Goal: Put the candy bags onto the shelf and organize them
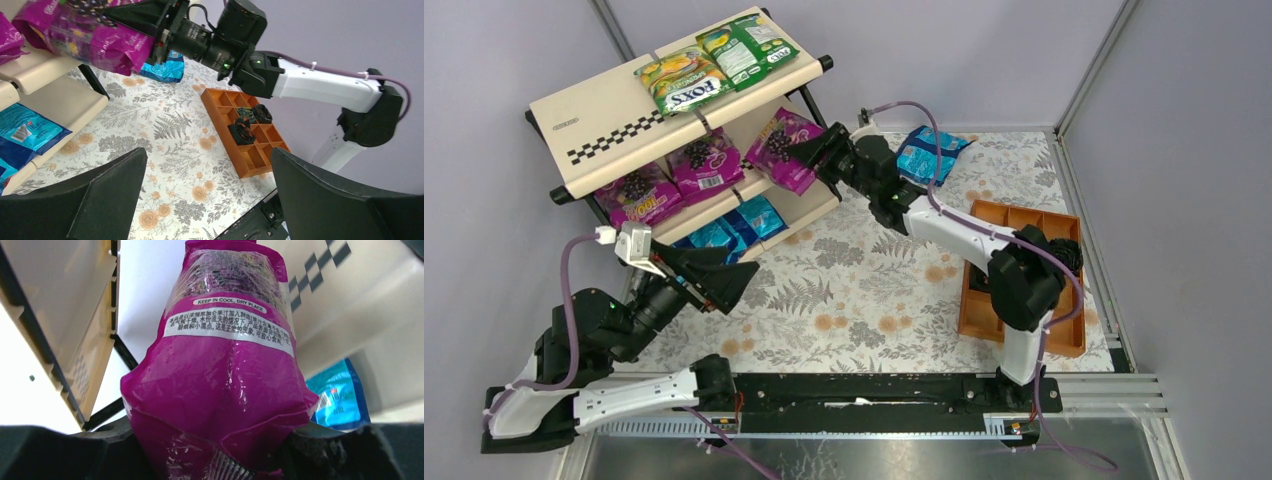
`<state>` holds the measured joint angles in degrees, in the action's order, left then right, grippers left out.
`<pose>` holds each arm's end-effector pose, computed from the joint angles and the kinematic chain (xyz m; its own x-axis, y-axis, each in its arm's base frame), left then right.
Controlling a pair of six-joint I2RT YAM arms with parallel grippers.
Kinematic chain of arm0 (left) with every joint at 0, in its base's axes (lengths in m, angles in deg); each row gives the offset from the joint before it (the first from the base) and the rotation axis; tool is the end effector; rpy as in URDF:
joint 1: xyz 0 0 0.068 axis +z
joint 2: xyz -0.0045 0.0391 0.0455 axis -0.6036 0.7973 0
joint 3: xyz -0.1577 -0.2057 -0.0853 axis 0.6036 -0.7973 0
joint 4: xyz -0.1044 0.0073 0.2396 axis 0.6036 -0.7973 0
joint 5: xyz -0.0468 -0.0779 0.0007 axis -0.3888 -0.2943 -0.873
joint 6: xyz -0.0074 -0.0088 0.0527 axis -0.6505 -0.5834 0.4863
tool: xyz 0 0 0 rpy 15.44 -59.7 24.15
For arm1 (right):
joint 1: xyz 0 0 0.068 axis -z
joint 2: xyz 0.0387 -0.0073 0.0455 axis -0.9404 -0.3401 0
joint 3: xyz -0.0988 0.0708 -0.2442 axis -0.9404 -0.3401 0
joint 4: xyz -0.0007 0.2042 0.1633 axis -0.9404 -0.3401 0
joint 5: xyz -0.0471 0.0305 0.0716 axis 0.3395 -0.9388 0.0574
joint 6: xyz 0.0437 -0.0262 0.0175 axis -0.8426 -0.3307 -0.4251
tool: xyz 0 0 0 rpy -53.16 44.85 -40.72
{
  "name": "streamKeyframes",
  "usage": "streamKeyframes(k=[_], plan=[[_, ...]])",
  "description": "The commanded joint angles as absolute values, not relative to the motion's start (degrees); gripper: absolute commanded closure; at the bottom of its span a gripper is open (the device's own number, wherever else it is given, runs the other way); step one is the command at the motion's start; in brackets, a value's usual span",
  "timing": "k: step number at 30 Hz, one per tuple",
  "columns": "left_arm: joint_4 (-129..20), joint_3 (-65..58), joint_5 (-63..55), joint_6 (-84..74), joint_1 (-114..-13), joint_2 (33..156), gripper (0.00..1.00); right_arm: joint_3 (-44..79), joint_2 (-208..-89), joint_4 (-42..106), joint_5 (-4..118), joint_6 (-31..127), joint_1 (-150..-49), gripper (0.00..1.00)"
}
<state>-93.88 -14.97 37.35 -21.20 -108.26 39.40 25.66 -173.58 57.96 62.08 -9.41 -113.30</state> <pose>0.0267 -0.0175 0.4145 -0.2733 -0.4041 -0.8729 0.5512 0.6779 -0.4864 0.3280 0.3100 0.3376 -0.6282 0.6440 -0.4365 -0.3504 0.2668 0.8978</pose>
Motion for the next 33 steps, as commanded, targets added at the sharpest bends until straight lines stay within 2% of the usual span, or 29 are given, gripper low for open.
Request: streamKeyframes(k=[1,13,24,27,33], plan=[[-93.25,-14.09,36.74,-22.2,-108.32,37.16,0.01,36.77,-177.32,62.04,66.99,-7.49,-113.46,0.46],[-94.5,-14.14,36.49,-24.44,-108.32,34.93,0.01,57.88,-193.75,54.54,67.6,-7.92,-113.62,0.44],[-94.44,-15.15,35.2,-26.26,-108.32,35.95,0.01,67.48,-200.45,48.75,68.19,-7.42,-115.91,0.41],[-94.43,-15.4,34.97,-26.9,-108.32,36.24,0.01,65.13,-198.15,46.95,70.43,-5.8,-115.82,0.34],[-94.47,-15.61,34.4,-26.99,-108.32,37.58,0.01,60.51,-192.09,40.94,74.53,-1.83,-115.65,0.12]])
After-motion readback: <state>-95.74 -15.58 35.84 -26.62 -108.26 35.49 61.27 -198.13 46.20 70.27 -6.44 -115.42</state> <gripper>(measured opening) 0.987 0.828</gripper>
